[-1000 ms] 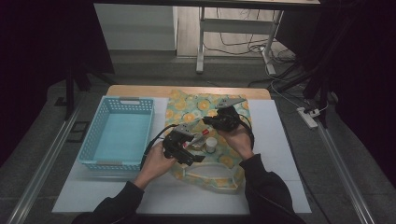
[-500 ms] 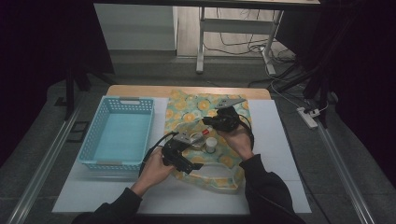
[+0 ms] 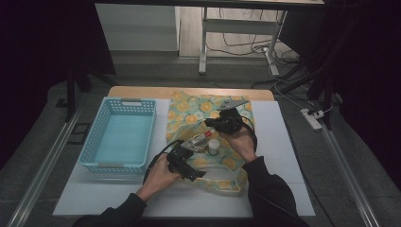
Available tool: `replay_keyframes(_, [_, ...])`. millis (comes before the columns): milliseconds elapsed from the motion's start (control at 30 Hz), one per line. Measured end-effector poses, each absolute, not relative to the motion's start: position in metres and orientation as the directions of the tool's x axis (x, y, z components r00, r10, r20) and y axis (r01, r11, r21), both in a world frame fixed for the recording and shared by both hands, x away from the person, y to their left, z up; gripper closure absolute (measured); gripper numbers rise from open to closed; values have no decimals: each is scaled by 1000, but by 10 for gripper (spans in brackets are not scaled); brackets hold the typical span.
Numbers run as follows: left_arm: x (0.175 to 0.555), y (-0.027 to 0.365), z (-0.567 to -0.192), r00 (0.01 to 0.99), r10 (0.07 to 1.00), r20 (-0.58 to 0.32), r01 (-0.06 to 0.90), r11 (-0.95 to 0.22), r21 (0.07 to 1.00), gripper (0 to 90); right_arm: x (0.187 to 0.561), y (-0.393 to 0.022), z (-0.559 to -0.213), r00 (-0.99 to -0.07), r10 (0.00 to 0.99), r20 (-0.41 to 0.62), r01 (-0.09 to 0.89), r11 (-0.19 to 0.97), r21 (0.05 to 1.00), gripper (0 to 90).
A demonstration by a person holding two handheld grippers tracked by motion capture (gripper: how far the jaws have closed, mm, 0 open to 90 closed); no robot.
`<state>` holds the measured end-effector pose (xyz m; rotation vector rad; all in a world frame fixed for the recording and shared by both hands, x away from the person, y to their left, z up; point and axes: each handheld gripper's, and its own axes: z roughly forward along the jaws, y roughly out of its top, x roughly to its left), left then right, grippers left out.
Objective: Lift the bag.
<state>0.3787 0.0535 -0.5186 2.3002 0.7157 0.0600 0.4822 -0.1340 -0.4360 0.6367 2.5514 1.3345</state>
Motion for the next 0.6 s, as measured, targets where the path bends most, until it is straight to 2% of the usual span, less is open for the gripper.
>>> replay_keyframes(300, [383,51,-531,841,526,-126,479,-618,624,11,482,-134,-437,-890,455,31,286,504,815,900])
replay_keyframes(467, [384,50,-536,839,537,-81,470,-642,606,26,482,-133,-437,-890,454,32,286,504,815,899])
replay_keyframes(600, [383,50,-536,843,537,-41,451,-661,600,73,482,-134,-437,-890,454,31,286,505,815,899])
